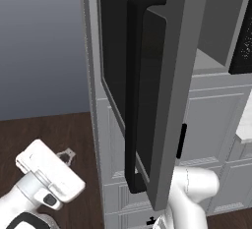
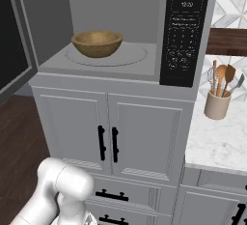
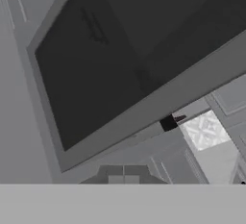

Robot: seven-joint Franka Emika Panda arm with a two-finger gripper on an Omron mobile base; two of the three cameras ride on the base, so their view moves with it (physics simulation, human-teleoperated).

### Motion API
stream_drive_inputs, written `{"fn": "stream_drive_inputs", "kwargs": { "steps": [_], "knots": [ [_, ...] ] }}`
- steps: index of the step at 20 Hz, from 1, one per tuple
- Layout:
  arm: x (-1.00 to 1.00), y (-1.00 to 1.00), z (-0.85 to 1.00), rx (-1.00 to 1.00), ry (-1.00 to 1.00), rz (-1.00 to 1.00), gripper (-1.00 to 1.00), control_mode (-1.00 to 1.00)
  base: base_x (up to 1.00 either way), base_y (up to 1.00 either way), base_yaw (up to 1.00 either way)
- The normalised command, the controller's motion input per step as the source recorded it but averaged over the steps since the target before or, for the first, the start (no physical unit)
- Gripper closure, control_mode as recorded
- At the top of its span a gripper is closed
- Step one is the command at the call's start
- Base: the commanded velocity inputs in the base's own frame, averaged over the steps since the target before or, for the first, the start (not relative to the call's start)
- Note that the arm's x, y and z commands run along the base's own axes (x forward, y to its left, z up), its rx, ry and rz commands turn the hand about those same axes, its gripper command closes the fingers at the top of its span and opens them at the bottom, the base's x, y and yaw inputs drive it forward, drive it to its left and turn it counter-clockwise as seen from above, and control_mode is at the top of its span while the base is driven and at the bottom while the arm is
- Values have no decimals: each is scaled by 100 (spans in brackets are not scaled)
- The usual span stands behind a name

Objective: Open the microwave, place the bowl with waffle inside the microwave, then close the microwave door and turn it on.

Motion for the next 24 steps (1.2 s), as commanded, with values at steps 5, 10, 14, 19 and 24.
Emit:
{"fn": "stream_drive_inputs", "kwargs": {
  "steps": [5, 10, 14, 19, 24],
  "knots": [
    [26, -70, 12, -6, 0, -7, 100, -100, 0, 0, 0],
    [-12, -100, 47, 0, -2, 0, 100, -100, 0, 0, 0],
    [-25, -100, 50, 0, -8, 0, 100, -100, 0, 0, 0],
    [-24, -100, 49, 0, -7, 0, 100, -100, 0, 0, 0],
    [-17, -100, 60, 0, -7, 0, 100, -100, 0, 0, 0]
  ]
}}
